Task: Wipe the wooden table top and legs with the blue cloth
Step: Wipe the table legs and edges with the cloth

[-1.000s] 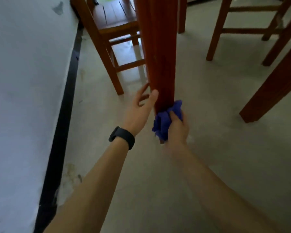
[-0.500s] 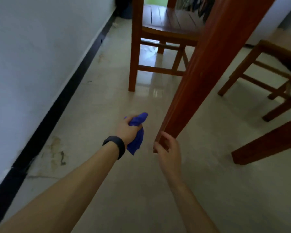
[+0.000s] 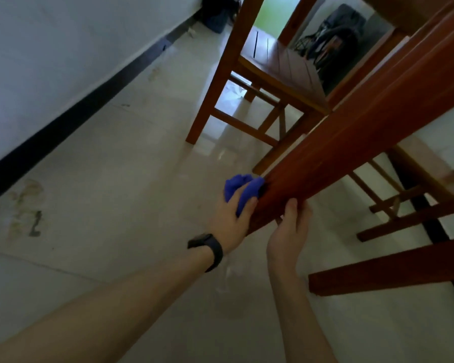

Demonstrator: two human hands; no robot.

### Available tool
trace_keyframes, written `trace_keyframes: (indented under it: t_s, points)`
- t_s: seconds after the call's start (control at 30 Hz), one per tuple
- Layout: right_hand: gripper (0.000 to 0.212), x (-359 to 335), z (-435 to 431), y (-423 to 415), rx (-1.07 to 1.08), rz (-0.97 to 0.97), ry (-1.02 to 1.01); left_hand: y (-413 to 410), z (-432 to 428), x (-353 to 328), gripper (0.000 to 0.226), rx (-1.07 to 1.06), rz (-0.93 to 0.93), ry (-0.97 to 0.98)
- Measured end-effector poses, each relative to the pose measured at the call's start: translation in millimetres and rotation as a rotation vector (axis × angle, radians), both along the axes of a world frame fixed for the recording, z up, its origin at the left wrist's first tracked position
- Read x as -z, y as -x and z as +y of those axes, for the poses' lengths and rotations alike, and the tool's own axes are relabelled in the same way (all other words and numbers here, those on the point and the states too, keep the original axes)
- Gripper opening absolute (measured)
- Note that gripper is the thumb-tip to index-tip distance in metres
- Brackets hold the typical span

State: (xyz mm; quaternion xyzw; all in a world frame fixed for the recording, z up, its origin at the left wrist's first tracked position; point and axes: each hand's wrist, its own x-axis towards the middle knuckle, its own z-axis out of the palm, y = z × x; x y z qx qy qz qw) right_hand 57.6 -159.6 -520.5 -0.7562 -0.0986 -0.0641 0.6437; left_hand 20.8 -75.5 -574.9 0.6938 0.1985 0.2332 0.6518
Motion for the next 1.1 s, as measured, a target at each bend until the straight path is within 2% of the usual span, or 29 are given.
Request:
trace_keyframes:
  t_s: [0.07,0.1,0.13,0.2,0.3,0.37,0.47,0.53,0.6,0.63,0.67,0.83,0.9,0.97,1.03,1.1]
  points:
    - [0.026,3.2,-0.1,1.6,-0.018,0.008,0.021,16.5,25.4,44.2,0.045,0.169,0.378,0.078]
    - [0.028,5.3,0.0,1.6,-0.030,0.003,0.034,27.2,35.3,61.4,0.044,0.265,0.545,0.048]
    - [0.031,6.2,-1.5,0.8,-0.039,-0.020,0.054,34.4,42.5,71.9,0.041,0.314,0.635,0.000]
    - [0.041,9.9,1.2,0.1,-0.068,-0.060,0.095,36.7,60.2,78.0,0.035,0.171,0.617,0.020]
    - [0.052,20.0,2.1,4.2,-0.125,-0.045,0.118,19.2,75.2,58.5,0.032,-0.098,0.415,0.238]
    - [0.058,28.1,1.9,7.3,-0.144,-0.038,0.135,-0.3,60.1,46.6,0.048,-0.098,0.329,0.297]
    - [0.066,42.0,2.5,4.9,-0.124,-0.017,0.133,-17.6,19.2,54.6,0.054,-0.013,0.312,0.172]
    - [0.067,46.6,4.2,2.4,-0.123,-0.024,0.158,-11.3,22.1,79.7,0.047,0.085,0.528,0.111]
    - [0.067,48.8,4.8,3.8,-0.140,-0.020,0.180,10.7,41.1,108.8,0.037,0.360,0.876,-0.084]
    - [0.067,50.4,5.3,4.2,-0.153,-0.021,0.184,22.7,50.4,122.8,0.035,0.430,0.979,-0.122]
    - [0.067,52.6,5.7,3.7,-0.156,-0.030,0.185,31.6,58.4,129.9,0.037,0.416,1.005,-0.110]
    - [0.067,60.7,10.3,1.5,-0.108,-0.039,0.181,8.8,80.5,128.9,0.049,-0.077,0.688,0.113]
    - [0.068,61.7,8.5,0.5,-0.105,-0.030,0.171,-8.8,68.3,125.5,0.051,-0.183,0.633,0.168]
    - [0.066,63.2,6.1,-0.5,-0.114,-0.014,0.173,-18.9,45.0,127.4,0.050,-0.090,0.668,0.187]
    - [0.064,63.0,4.7,-0.2,-0.117,-0.006,0.187,-12.9,35.2,129.4,0.055,0.148,0.823,0.287]
    - [0.061,62.0,3.0,0.1,-0.122,0.004,0.196,0.3,50.7,134.9,0.045,0.369,1.012,0.267]
